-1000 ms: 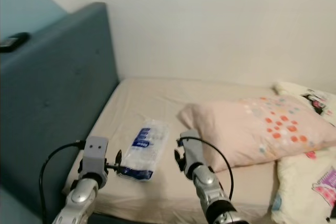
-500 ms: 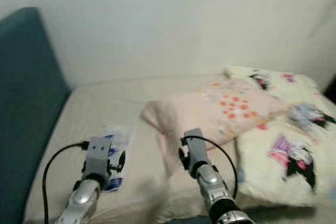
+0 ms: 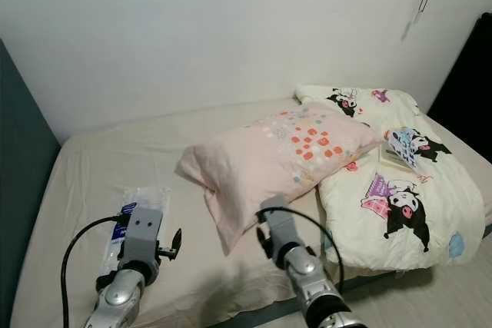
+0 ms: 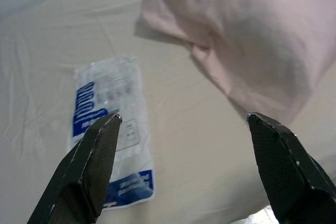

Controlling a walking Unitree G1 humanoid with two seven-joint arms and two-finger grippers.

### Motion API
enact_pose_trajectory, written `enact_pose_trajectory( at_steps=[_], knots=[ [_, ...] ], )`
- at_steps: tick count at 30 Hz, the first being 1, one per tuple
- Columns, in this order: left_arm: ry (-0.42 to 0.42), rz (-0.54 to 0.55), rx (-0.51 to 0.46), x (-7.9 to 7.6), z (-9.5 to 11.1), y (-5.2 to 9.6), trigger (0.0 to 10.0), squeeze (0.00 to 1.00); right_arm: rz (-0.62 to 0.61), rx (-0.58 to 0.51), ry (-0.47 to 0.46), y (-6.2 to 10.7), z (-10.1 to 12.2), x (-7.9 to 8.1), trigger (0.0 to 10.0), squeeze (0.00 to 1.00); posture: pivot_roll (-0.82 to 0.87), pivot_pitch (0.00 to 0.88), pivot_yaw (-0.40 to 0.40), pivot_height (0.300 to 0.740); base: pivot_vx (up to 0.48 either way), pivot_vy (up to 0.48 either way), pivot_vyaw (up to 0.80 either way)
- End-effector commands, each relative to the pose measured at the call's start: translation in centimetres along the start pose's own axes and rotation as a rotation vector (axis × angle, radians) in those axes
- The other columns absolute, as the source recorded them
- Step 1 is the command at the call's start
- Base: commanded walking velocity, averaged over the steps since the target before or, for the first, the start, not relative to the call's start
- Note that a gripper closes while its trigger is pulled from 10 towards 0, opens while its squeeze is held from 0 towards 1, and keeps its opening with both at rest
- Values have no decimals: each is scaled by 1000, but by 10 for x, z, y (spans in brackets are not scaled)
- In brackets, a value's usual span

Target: Clean up the room

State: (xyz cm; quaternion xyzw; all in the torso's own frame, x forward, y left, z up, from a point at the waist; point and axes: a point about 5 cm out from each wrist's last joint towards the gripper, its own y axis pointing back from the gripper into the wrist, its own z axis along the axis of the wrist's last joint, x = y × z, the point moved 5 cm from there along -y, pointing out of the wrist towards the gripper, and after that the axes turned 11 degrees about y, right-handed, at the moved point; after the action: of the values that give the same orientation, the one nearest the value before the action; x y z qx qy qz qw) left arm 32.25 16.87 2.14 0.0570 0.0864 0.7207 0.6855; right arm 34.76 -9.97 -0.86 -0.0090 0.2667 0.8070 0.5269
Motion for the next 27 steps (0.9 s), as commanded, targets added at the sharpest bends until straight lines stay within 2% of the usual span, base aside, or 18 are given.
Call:
enact_pose_trajectory(
  at_steps=[1, 4, 24, 27],
  knots=[
    [-14, 21, 43, 6, -16, 7, 10000, 0, 23, 50, 14, 4, -16, 6, 10000, 0, 3, 55, -35, 740, 0, 0, 0],
    [-16, 19, 53, 6, -19, 8, 10000, 0, 24, 51, 13, 5, -17, 6, 10000, 0, 2, 55, -33, 740, 0, 91, 0],
    [-21, 2, 39, 4, -17, 7, 10000, 0, 15, 20, 2, 2, -8, 6, 10000, 0, 5, 56, -27, 740, 0, 472, 0],
    [-35, 3, 41, 4, -16, 6, 10000, 0, 13, 16, -1, 2, -7, 6, 10000, 0, 8, 56, -26, 740, 0, -243, 0]
  ],
)
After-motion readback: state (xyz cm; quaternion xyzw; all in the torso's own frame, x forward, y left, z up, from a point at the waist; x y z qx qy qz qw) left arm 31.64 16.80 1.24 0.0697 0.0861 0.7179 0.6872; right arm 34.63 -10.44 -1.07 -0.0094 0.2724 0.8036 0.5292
